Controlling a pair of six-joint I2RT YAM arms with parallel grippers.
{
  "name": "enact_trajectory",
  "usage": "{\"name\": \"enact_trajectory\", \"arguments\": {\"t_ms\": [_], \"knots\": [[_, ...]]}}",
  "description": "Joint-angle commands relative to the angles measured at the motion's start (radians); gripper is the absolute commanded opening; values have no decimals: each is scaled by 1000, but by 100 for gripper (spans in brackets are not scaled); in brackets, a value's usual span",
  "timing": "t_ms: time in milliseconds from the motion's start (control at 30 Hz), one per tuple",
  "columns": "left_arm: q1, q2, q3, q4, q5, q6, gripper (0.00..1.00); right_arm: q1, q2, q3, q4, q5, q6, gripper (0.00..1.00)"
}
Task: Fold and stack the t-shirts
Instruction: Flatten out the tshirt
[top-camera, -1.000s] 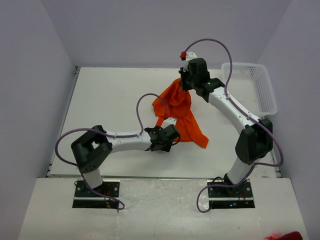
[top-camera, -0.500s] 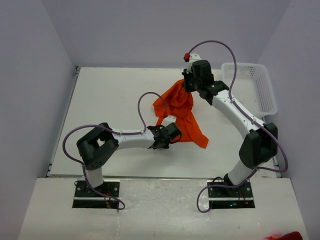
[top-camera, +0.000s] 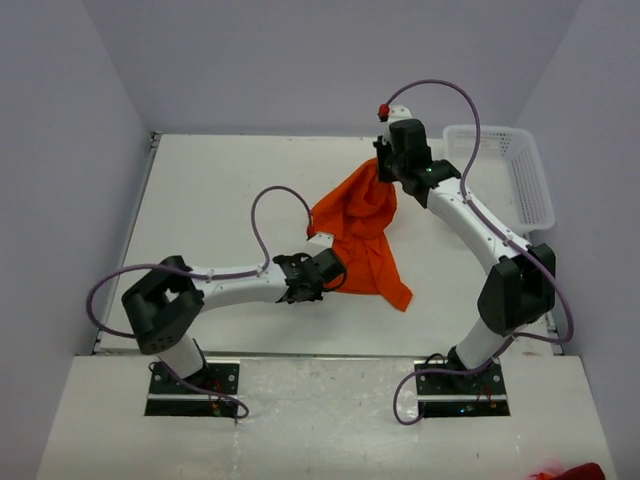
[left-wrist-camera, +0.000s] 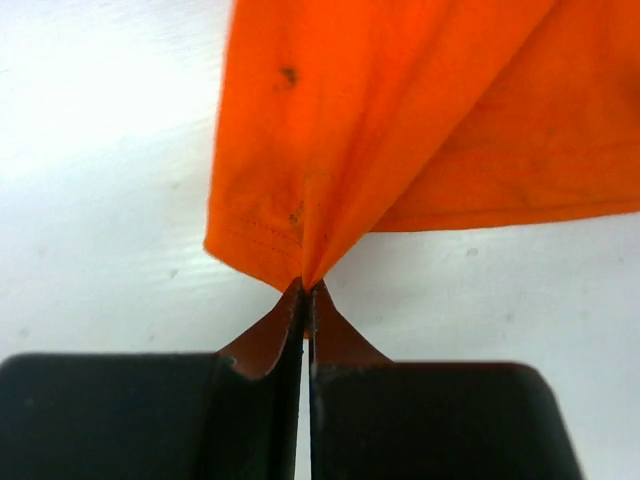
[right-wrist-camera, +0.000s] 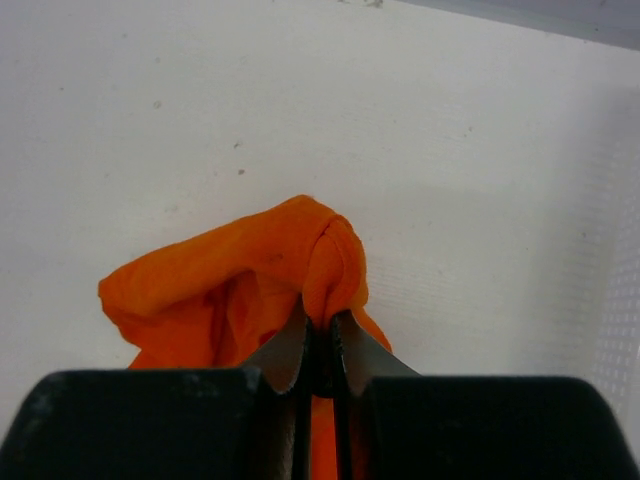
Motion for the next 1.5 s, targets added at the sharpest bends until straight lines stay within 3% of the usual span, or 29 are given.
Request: {"name": "enact_trajectory", "arguments": {"t_ms": [0,167,400,567,767,967,1400,1467], "knots": [[3,-204,-21,-94,-75,-91,0,-16,41,43,-29,135,14,0],[6,-373,-10,-221,-117,-143,0,-37,39,29,-47,123,40,0],[41,-425,-13,-317,-140,-188,0,-37,24,32,-190,214,134,0],[140,-419,-79,-254,-46,-140,0,-37,-10,-38,-295,269,236,0],[259,-415,-125,-190,9,-78,0,-39,-65,-180,-296,382,269,0],[376,-402,-142,-136,54,-16,0,-39,-116,-232,-294,364,267,0],[459,-387,-148,-91,97,58,0,-39,-151,-333,-283,381,293,0],[460,-376,-145,-84,107,71,0,-39,-155,-341,-257,383,271,22]]}}
